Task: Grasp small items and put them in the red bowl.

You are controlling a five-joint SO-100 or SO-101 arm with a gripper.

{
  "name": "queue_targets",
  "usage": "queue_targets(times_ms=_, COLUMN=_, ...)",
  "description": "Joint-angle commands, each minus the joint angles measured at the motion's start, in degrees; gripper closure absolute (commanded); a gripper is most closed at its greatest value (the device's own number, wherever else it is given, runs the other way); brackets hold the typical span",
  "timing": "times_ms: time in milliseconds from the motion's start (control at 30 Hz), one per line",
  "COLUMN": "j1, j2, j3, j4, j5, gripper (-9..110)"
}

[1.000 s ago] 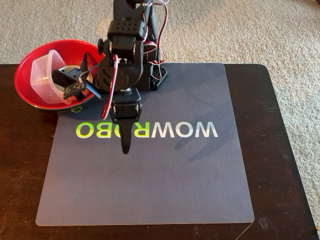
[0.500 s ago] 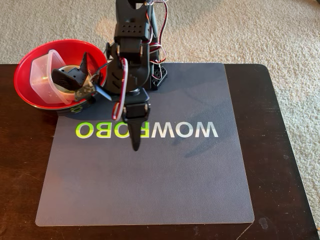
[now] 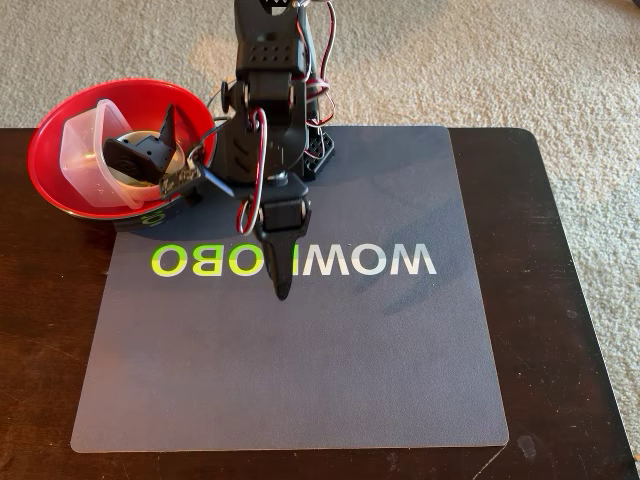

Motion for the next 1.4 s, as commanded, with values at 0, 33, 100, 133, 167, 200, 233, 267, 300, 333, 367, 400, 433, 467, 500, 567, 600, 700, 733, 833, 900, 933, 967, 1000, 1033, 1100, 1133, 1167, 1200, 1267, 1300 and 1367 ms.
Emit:
queue_targets(times_ms=0, j1=1.05, j2=0.53, j3=-1.05, j4=-0.97, j5=0.26, gripper=85)
queue_targets(times_ms=33, j1=0.97, j2=0.97, j3=-0.7, j4=-1.05, j5=0.26, gripper=85)
queue_targets(times_ms=100, j1=0.79, j2=1.41, j3=-0.53, j4=-1.32, j5=0.09, gripper=85)
queue_targets(times_ms=133, j1=0.7, j2=1.41, j3=-0.53, j4=-1.32, j5=0.09, gripper=85)
queue_targets(times_ms=167, j1=0.62, j2=1.41, j3=-0.53, j4=-1.41, j5=0.0, gripper=85)
queue_targets(times_ms=200, j1=0.62, j2=1.41, j3=-0.53, j4=-1.41, j5=0.0, gripper=85)
queue_targets(times_ms=233, j1=0.62, j2=1.32, j3=-0.44, j4=-1.49, j5=0.0, gripper=85)
queue_targets(times_ms=267, j1=0.79, j2=1.32, j3=-0.44, j4=-1.93, j5=-0.26, gripper=85)
queue_targets(times_ms=300, j1=0.97, j2=1.23, j3=-0.35, j4=-2.2, j5=-0.62, gripper=85)
queue_targets(times_ms=333, j1=1.05, j2=1.23, j3=-0.35, j4=-2.29, j5=-0.7, gripper=85)
queue_targets(times_ms=367, j1=1.14, j2=1.14, j3=-0.35, j4=-2.37, j5=-0.7, gripper=85)
queue_targets(times_ms=400, j1=1.14, j2=1.14, j3=-0.18, j4=-2.37, j5=-0.7, gripper=85)
queue_targets(times_ms=433, j1=1.23, j2=1.14, j3=0.0, j4=-2.46, j5=-0.79, gripper=85)
queue_targets(times_ms=467, j1=1.32, j2=1.14, j3=0.18, j4=-2.64, j5=-1.05, gripper=85)
queue_targets(times_ms=500, j1=1.41, j2=1.23, j3=0.35, j4=-2.81, j5=-1.14, gripper=85)
queue_targets(times_ms=567, j1=1.67, j2=1.58, j3=1.14, j4=-3.87, j5=-1.93, gripper=85)
queue_targets(times_ms=600, j1=1.76, j2=1.93, j3=1.76, j4=-4.57, j5=-2.02, gripper=85)
queue_targets(times_ms=700, j1=1.67, j2=4.75, j3=5.19, j4=-7.29, j5=-2.37, gripper=85)
queue_targets(times_ms=733, j1=1.67, j2=6.5, j3=6.86, j4=-8.53, j5=-2.72, gripper=85)
queue_targets(times_ms=833, j1=1.85, j2=12.04, j3=11.16, j4=-10.28, j5=-5.71, gripper=82)
queue_targets(times_ms=900, j1=1.85, j2=13.89, j3=12.48, j4=-10.28, j5=-7.21, gripper=82)
queue_targets(times_ms=933, j1=1.67, j2=13.89, j3=12.57, j4=-10.28, j5=-7.47, gripper=82)
queue_targets(times_ms=967, j1=1.67, j2=13.36, j3=12.57, j4=-10.28, j5=-8.0, gripper=82)
queue_targets(times_ms=1000, j1=1.85, j2=12.92, j3=12.48, j4=-10.55, j5=-8.79, gripper=82)
queue_targets(times_ms=1033, j1=2.29, j2=12.48, j3=12.3, j4=-10.81, j5=-9.76, gripper=82)
queue_targets(times_ms=1100, j1=2.9, j2=11.95, j3=11.95, j4=-10.81, j5=-11.78, gripper=82)
queue_targets(times_ms=1133, j1=3.16, j2=12.04, j3=12.13, j4=-10.81, j5=-12.57, gripper=82)
queue_targets(times_ms=1167, j1=3.08, j2=12.39, j3=12.48, j4=-10.81, j5=-12.83, gripper=82)
queue_targets(times_ms=1200, j1=2.99, j2=12.83, j3=12.83, j4=-10.81, j5=-13.18, gripper=82)
queue_targets(times_ms=1267, j1=3.08, j2=13.18, j3=13.1, j4=-10.81, j5=-14.33, gripper=82)
queue_targets(times_ms=1300, j1=3.08, j2=13.27, j3=13.18, j4=-10.81, j5=-14.5, gripper=82)
queue_targets(times_ms=1367, j1=3.16, j2=13.71, j3=13.27, j4=-10.81, j5=-14.85, gripper=83)
